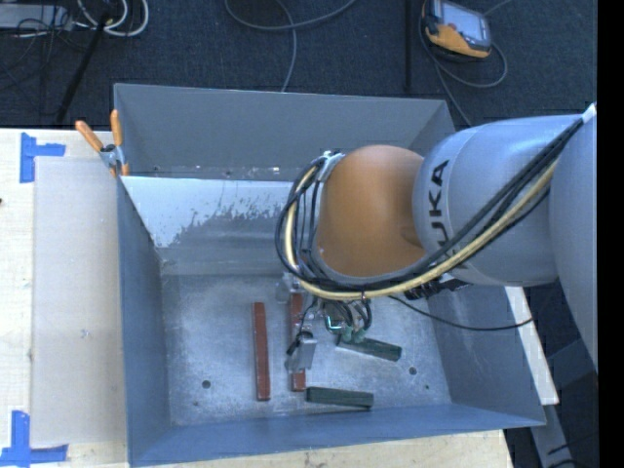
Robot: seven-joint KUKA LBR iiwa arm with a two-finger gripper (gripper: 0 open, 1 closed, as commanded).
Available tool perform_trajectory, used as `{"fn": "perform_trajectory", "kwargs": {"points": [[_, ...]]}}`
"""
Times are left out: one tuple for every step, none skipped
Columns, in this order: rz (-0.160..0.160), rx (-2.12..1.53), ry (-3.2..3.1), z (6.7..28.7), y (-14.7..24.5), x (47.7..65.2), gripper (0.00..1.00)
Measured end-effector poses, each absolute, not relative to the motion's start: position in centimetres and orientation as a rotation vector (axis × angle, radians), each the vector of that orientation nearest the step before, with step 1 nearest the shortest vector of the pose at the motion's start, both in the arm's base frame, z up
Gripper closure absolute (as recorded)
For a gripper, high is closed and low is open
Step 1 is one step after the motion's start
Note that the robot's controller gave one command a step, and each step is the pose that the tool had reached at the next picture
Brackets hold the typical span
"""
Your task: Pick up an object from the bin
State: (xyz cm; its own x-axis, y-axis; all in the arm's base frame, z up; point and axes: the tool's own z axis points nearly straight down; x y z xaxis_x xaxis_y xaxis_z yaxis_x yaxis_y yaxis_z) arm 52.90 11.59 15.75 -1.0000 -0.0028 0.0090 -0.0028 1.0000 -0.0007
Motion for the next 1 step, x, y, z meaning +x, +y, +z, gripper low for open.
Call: {"fn": "perform_trajectory", "kwargs": {"points": [[-0.002, 0.913, -3.003, 6.83, 12.71, 50.64, 0.00]]}}
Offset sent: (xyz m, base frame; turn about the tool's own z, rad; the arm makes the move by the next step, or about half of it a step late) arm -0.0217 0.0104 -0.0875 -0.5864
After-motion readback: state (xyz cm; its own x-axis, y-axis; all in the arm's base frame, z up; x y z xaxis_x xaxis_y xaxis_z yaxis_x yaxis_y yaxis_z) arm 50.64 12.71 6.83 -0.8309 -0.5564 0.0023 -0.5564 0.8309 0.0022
